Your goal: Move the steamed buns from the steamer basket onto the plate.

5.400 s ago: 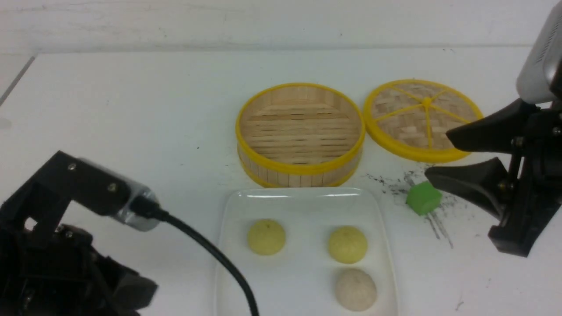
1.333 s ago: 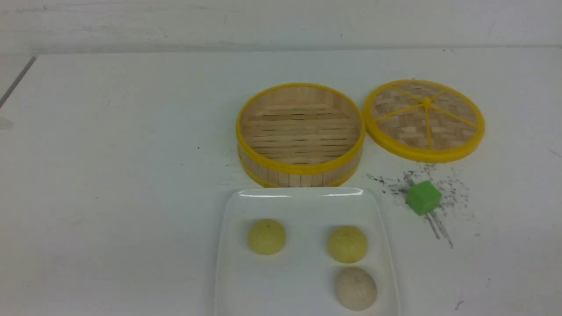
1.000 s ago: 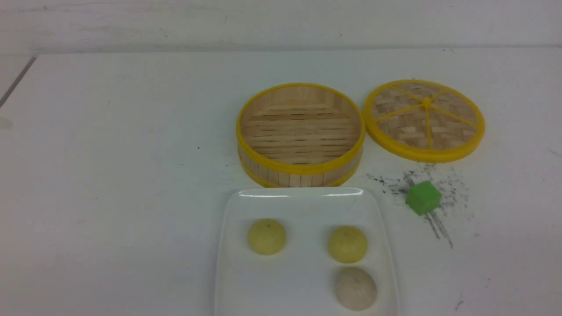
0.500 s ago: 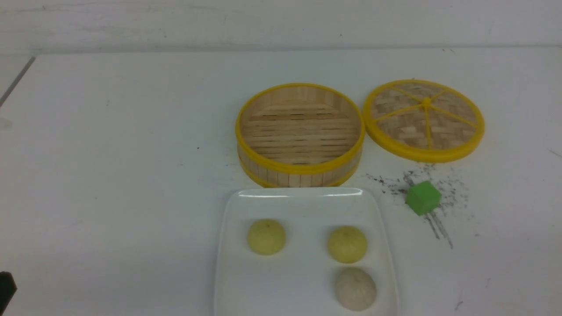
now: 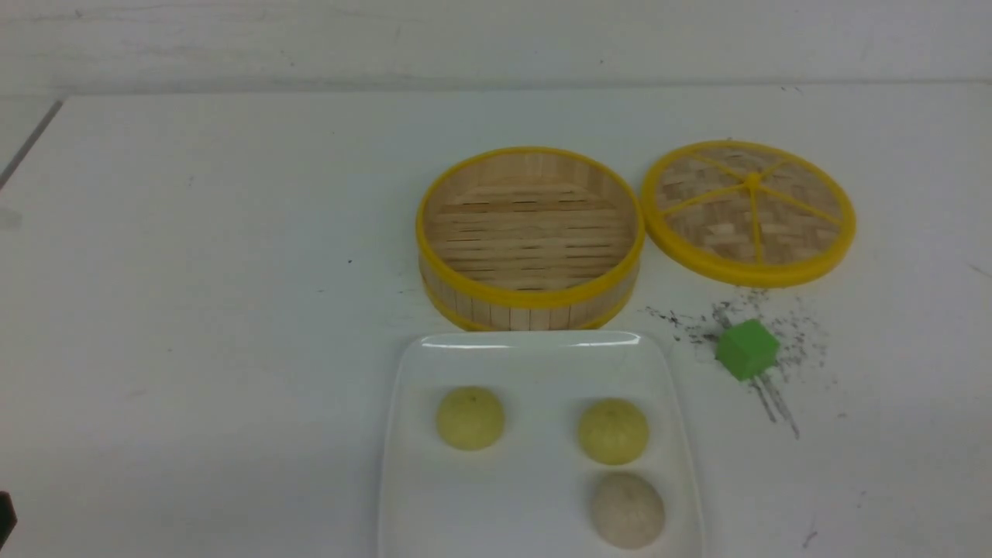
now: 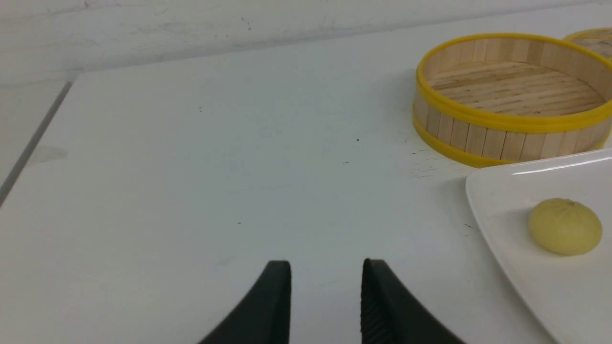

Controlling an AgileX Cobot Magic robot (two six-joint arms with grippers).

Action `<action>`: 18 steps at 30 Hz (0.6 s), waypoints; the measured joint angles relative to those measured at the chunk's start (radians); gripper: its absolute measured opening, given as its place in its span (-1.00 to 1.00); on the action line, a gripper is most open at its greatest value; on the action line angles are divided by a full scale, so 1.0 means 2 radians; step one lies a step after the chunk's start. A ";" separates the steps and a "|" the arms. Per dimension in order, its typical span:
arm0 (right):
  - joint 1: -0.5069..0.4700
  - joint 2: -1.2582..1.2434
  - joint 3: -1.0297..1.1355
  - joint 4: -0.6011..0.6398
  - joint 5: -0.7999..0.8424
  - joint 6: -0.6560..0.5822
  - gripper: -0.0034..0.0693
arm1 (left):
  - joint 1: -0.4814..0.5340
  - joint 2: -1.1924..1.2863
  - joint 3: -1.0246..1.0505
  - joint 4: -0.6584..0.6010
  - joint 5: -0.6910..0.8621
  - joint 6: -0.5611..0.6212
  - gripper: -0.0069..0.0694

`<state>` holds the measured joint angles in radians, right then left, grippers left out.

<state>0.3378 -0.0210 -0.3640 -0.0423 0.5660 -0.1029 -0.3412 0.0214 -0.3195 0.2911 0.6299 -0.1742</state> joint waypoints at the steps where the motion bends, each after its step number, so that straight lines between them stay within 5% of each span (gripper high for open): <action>1: 0.000 0.000 0.000 0.000 0.000 0.000 -0.25 | 0.000 0.000 0.000 0.001 0.000 0.000 -0.19; 11: 0.000 0.000 0.016 0.000 -0.007 0.000 -0.25 | 0.000 0.000 0.000 0.009 0.001 0.000 -0.19; 18: 0.000 0.000 0.143 0.033 -0.103 0.032 -0.25 | 0.000 0.000 0.000 0.010 0.002 0.000 -0.19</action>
<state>0.3378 -0.0210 -0.0784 0.0232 0.3601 -0.0387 -0.3412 0.0214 -0.3195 0.3118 0.6330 -0.1742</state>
